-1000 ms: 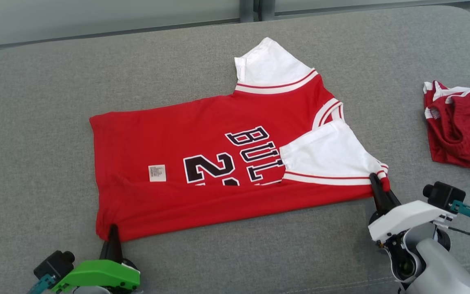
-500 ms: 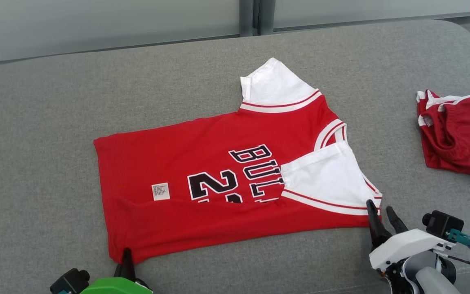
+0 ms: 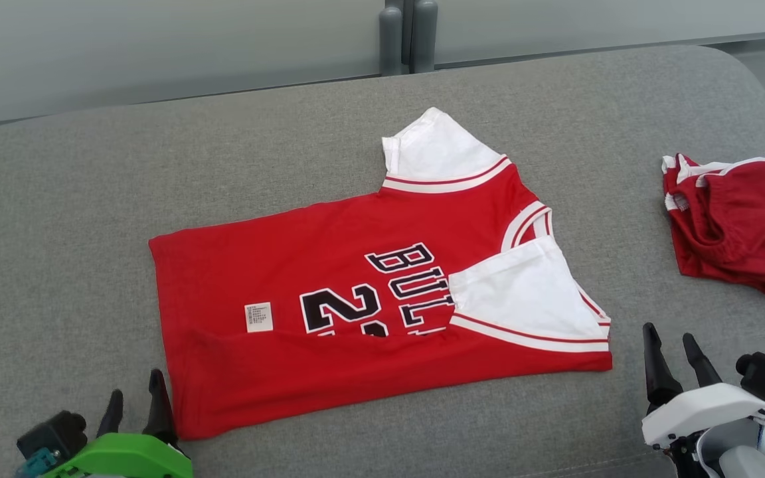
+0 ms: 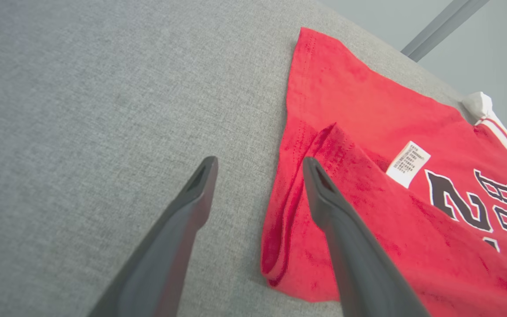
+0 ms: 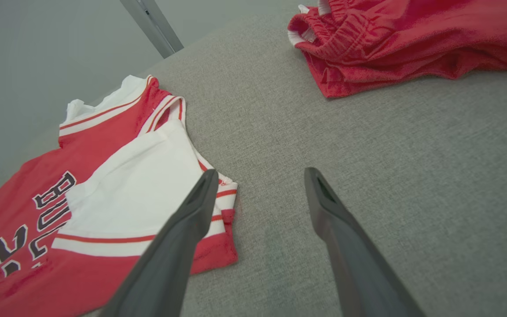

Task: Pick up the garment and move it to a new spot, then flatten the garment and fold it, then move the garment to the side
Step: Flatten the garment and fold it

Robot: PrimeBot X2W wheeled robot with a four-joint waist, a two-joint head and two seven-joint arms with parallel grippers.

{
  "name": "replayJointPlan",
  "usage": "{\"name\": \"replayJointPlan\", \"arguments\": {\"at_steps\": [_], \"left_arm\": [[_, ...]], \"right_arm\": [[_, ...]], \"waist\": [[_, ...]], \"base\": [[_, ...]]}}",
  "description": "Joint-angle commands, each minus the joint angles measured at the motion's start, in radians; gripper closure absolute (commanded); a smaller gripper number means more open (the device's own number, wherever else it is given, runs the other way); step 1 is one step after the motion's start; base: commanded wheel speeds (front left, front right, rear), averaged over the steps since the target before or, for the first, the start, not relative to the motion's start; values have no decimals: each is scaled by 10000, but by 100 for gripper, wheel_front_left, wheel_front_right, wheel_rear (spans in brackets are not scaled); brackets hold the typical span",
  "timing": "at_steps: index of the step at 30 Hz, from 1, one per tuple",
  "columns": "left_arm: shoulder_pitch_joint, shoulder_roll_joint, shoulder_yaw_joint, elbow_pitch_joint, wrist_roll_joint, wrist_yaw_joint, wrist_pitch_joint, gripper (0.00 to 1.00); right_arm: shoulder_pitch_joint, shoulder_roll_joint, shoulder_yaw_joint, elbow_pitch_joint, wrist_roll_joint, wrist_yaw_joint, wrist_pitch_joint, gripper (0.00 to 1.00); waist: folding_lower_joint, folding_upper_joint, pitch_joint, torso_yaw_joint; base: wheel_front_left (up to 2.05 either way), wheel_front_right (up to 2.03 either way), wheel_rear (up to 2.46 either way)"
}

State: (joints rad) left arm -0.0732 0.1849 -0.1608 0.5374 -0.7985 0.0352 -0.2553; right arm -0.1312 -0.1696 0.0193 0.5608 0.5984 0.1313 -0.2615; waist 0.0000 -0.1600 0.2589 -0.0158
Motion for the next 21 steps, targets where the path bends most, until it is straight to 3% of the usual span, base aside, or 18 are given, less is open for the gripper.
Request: {"name": "replayJointPlan", "arguments": {"at_steps": [1, 5, 10, 21], "left_arm": [[-302, 261, -98, -213, 255, 81, 109, 0], [-1019, 851, -530, -709, 818, 182, 782, 0], [-2036, 1190, -858, -720, 1154, 273, 1543, 0], [-4710, 1552, -1305, 1450, 1683, 491, 2831, 0]], "right_arm": [[100, -86, -28, -236, -312, -11, -18, 0], [56, -142, 0, -888, -903, -11, -3, 0], [-50, -150, 119, -1540, -1054, -11, 224, 0], [-632, -87, 807, -2491, -1080, -11, 714, 0]], "waist": [[0, 0, -36, -68], [0, 0, -29, -128], [0, 0, 98, -190], [0, 0, 1374, -814]], "base": [[0, 0, 0], [0, 0, 0], [0, 0, 0], [0, 0, 0]]}}
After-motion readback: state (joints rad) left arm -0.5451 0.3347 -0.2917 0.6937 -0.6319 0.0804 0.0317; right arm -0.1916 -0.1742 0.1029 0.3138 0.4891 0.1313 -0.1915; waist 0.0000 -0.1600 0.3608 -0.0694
